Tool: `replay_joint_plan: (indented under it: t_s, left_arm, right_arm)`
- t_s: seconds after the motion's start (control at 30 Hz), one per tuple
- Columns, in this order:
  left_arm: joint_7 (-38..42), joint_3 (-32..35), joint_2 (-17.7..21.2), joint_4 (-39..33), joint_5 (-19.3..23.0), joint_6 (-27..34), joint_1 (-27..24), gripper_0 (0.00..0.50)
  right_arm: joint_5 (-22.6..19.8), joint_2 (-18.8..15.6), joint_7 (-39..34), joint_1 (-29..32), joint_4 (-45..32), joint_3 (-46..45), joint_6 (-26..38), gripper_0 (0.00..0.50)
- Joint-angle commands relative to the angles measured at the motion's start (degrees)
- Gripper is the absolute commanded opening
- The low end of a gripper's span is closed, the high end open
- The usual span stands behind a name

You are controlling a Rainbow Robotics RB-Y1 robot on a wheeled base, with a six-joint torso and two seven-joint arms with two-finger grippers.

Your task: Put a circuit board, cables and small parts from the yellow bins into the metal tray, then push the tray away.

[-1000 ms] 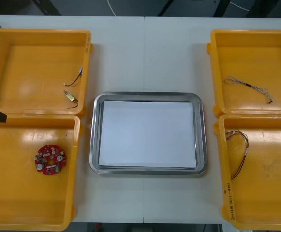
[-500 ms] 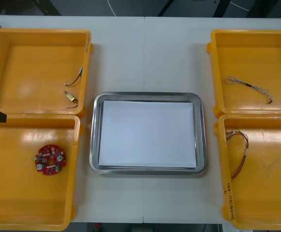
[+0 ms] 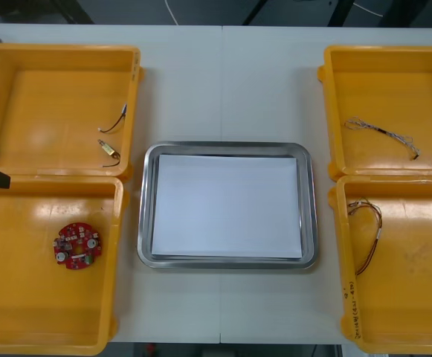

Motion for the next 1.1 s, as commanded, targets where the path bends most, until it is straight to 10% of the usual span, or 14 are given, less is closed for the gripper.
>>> replay_joint_plan:
  t_s: [0.03, 1.1]
  left_arm:
    - [-6.51, 1.72, 2.46, -1.59, 0.06, 0.35, 0.78, 0.5]
    - [-6.51, 1.72, 2.46, -1.59, 0.06, 0.35, 0.78, 0.5]
  right_arm:
    - [-0.41, -2.22, 1.74, 0.65, -0.25, -0.64, 0.16, 0.5]
    - [-0.41, -2.22, 1.74, 0.65, -0.25, -0.64, 0.16, 0.5]
